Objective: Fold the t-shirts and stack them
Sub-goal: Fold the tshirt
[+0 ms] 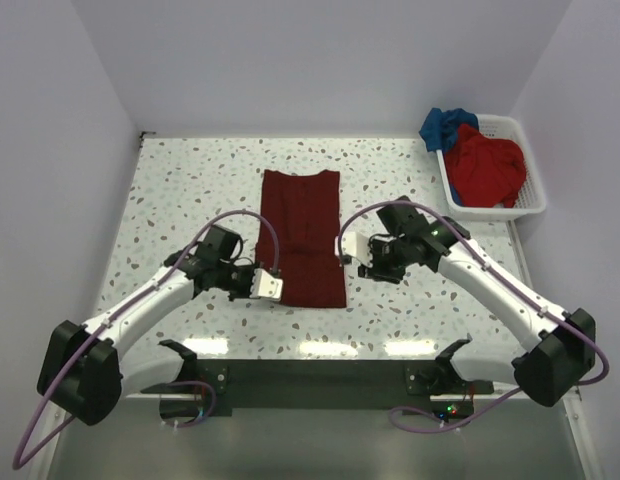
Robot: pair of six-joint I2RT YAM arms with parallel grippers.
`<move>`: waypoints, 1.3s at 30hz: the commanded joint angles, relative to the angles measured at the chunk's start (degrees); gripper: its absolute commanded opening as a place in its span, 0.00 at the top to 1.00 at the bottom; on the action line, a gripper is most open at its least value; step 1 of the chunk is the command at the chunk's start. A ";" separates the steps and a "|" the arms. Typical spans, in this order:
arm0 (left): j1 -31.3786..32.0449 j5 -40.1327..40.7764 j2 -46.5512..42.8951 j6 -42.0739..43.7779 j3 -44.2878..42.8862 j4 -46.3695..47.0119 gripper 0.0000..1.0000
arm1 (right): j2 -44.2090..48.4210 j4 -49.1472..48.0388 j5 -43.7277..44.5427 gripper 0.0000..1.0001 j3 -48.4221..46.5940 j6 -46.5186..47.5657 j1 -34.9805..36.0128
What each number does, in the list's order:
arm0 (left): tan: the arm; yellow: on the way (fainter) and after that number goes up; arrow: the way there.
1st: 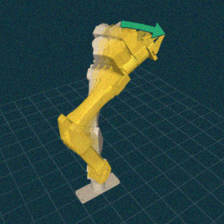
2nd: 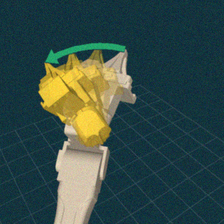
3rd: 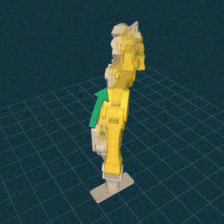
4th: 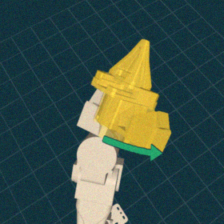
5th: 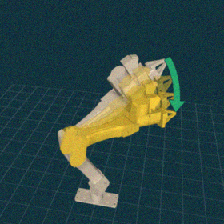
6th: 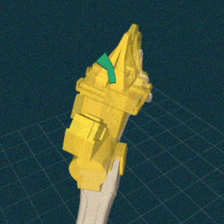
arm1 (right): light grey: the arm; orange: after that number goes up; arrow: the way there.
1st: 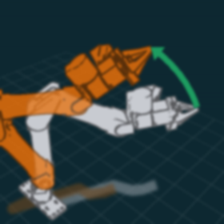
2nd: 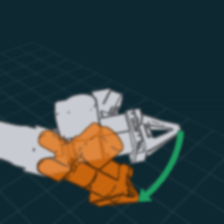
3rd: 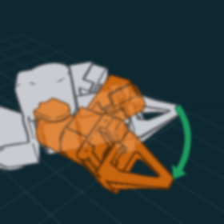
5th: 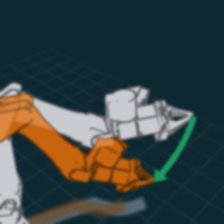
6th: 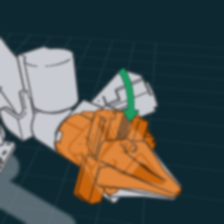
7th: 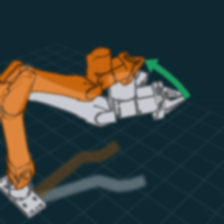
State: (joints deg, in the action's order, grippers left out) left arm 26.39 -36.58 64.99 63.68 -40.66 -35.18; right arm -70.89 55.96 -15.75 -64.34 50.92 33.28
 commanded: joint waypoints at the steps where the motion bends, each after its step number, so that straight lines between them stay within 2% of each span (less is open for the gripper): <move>1: -0.02 0.81 0.49 0.03 4.80 1.17 1.00 | -0.91 -4.18 -1.83 0.61 4.03 -4.51 3.89; 7: 0.06 -0.07 0.22 1.44 7.79 1.25 1.00 | -2.14 -16.66 3.87 0.61 11.86 -8.81 15.93; 11: 0.06 0.19 1.71 2.76 8.41 1.25 1.00 | -5.65 -25.01 7.22 0.68 16.17 -8.12 20.94; 17: 0.06 -0.07 3.12 2.59 9.29 3.18 1.00 | -11.45 -29.59 7.49 0.70 16.17 -8.73 23.32; 28: -0.03 -0.86 3.48 2.94 10.17 4.33 1.00 | -18.92 -33.38 8.63 0.64 19.07 -7.24 23.24; 31: -0.03 -0.95 3.30 3.03 10.25 4.24 1.00 | -20.33 -33.46 8.02 0.69 20.21 -6.62 22.62; 34: -0.03 -1.13 2.78 2.94 10.17 4.15 1.00 | -20.60 -33.12 7.57 0.89 19.69 -6.79 21.31; 35: -0.03 -1.30 2.51 2.94 9.82 4.07 1.00 | -20.51 -31.89 7.75 1.00 19.25 -6.88 21.13; 39: -0.03 -1.48 1.37 1.72 7.80 3.28 1.00 | -17.27 -26.18 6.79 1.00 15.74 -6.97 19.81</move>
State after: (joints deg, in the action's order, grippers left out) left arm 26.39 -35.66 67.96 65.58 -31.00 -32.23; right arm -88.88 23.66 -8.54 -47.03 43.90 54.46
